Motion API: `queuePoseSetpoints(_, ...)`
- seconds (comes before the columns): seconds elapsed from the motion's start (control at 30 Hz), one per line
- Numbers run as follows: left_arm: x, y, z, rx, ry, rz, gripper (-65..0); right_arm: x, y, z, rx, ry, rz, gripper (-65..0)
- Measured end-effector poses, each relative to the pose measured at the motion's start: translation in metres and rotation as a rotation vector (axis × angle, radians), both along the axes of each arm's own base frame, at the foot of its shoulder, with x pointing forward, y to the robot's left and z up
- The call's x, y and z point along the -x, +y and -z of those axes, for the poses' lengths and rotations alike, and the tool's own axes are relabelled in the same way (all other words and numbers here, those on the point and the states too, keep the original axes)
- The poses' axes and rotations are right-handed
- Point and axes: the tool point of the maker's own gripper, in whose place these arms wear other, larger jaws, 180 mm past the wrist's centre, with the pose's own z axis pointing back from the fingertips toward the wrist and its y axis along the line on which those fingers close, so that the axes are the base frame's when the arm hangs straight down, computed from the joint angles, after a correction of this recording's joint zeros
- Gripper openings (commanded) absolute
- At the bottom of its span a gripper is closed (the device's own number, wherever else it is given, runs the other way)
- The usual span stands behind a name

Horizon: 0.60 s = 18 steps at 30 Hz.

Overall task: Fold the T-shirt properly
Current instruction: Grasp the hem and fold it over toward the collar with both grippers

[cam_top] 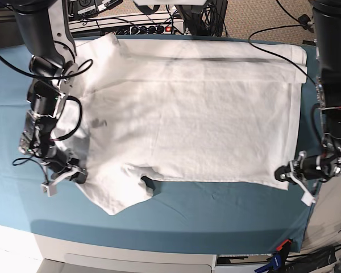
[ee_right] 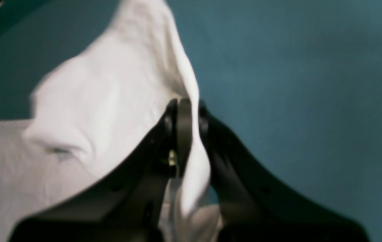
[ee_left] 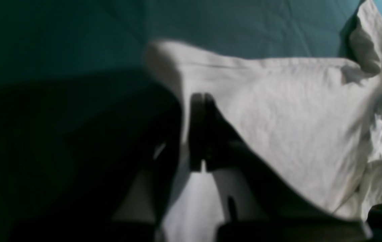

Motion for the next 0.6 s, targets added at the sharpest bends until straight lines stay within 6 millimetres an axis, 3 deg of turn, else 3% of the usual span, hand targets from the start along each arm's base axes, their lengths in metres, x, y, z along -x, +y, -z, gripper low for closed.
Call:
queuePoseSetpoints(0.13, 0.009, 0.013, -0.024, 0.065, -0.015, 0.038, -65.0, 0.010, -0.012, -0.015, -0.015, -0.040, 0.010, -65.0)
queuePoseSetpoints(0.33, 0.037, 0.021, -0.054, 0.255, 0.038, 0.094, -65.0, 0.040, -0.017, -0.021, -0.035, -0.047, -0.014, -65.0)
queuePoseSetpoints(0.43, 0.052, 0.036, -0.054, 0.225, 0.087, 0.118, -65.0, 0.058, -0.011, -0.020, -0.029, -0.041, -0.051, -65.0)
queuePoseSetpoints(0.6, 0.060, 0.061, -0.058, 0.191, 0.086, 0.080, -65.0, 0.093, 0.003, -0.019, 0.024, -0.028, -0.122, -65.0)
